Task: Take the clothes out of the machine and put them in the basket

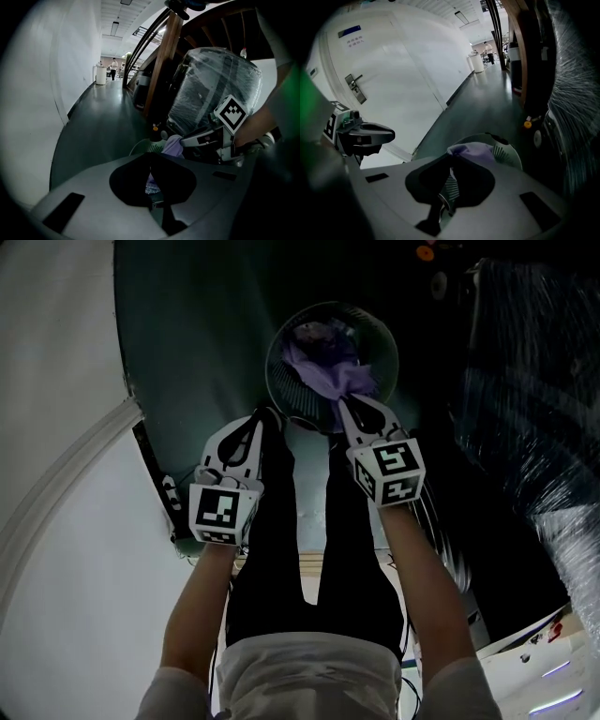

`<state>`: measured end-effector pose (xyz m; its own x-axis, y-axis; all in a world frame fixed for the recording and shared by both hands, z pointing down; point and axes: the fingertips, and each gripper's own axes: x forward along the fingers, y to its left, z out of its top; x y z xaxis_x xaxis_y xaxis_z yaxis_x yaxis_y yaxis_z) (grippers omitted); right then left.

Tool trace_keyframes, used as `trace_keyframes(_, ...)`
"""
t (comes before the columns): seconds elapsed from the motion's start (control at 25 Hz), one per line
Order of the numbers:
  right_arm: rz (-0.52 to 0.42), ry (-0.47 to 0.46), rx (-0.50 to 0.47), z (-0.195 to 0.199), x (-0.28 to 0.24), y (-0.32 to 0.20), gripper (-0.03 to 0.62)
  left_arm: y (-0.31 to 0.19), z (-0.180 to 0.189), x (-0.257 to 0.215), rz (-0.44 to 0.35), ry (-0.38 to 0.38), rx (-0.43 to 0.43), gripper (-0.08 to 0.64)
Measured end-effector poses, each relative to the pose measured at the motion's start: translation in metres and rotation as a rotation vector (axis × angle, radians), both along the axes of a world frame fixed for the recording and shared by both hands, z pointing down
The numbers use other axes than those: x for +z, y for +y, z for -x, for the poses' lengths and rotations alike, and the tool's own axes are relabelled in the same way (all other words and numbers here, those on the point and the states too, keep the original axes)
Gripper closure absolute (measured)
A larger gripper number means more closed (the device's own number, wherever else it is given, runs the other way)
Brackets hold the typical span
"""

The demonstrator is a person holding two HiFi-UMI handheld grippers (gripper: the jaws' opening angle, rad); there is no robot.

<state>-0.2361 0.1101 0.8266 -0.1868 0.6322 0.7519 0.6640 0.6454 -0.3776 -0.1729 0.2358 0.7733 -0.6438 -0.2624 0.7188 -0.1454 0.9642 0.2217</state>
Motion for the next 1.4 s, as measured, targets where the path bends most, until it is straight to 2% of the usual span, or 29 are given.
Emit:
trace_keyframes(0.28,-0.07,0.059,-0.001,-0.004,0.045,-0.006,0.558,-0.018,-0.002,0.049,-0.046,0.087,0.003,0.538)
trace_keyframes(0.52,-0.149,0.1,-0.021,-0.01,0.086,-0.016,0.558,-0.028,0.003,0.084,0.017,0.114,0.113,0.538)
trace_keyframes(0.6,-0.172,0.122,-0.024,-0.013,0.1,-0.019,0.557,-0.029,0.004,0.097,0.019,0.133,0.123,0.538)
trace_keyframes(1.04,-0.25,0.213,0.001,-0.023,0.143,-0.027,0.54,-0.032,-0.005,0.155,-0.05,0.34,0.049,0.539)
trace_keyframes(1.12,-0.26,0.232,0.011,-0.025,0.147,-0.028,0.509,-0.034,-0.007,0.159,-0.07,0.362,0.028,0.538)
trace_keyframes(1.4,-0.261,0.265,0.038,-0.028,0.151,-0.028,0.492,-0.035,-0.009,0.167,-0.105,0.398,-0.02,0.538)
